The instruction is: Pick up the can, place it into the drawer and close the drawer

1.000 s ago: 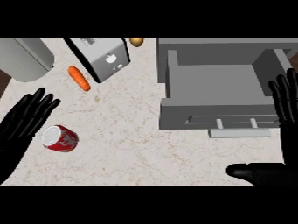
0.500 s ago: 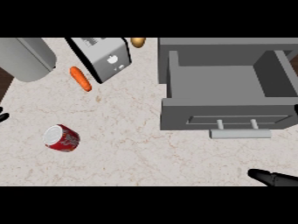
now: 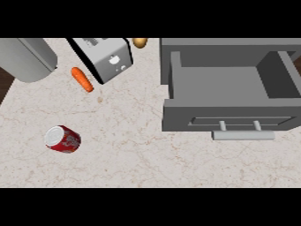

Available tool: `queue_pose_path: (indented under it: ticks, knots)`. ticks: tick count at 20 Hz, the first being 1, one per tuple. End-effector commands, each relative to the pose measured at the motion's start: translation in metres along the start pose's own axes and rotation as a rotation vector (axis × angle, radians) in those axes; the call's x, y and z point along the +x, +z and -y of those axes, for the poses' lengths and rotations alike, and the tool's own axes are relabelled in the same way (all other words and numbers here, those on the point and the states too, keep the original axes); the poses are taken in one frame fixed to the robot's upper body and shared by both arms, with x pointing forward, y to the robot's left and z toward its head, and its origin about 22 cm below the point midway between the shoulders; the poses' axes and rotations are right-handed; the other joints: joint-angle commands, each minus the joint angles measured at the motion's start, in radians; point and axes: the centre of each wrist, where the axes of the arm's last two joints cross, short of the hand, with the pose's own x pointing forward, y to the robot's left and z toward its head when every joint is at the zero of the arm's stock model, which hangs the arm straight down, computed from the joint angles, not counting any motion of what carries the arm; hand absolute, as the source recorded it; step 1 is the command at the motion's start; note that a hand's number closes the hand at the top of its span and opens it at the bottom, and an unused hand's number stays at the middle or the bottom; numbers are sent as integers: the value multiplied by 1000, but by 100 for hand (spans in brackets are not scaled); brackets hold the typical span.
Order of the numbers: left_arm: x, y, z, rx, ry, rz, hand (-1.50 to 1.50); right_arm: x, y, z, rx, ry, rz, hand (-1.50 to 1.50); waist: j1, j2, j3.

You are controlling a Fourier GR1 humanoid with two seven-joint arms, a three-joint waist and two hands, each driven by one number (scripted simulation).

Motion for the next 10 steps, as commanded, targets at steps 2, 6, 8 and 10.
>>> queue_pose_path:
  ticks: [2, 6, 8, 10]
  knots:
    - [-7, 7, -1, 16, 90, -30, -150, -9, 5, 2, -5, -6, 1, -150, 4, 0, 0]
    - [3, 8, -19, 40, 176, -54, -150, 2, 26, 12, 22, -6, -8, -150, -5, 0, 0]
    - [-22, -10, -3, 43, 236, -71, -150, 1, 14, 29, 9, -3, -1, -150, -3, 1, 0]
    - [-12, -19, -19, 46, 239, -63, -150, -12, 14, 33, 5, -22, -10, -150, -5, 2, 0]
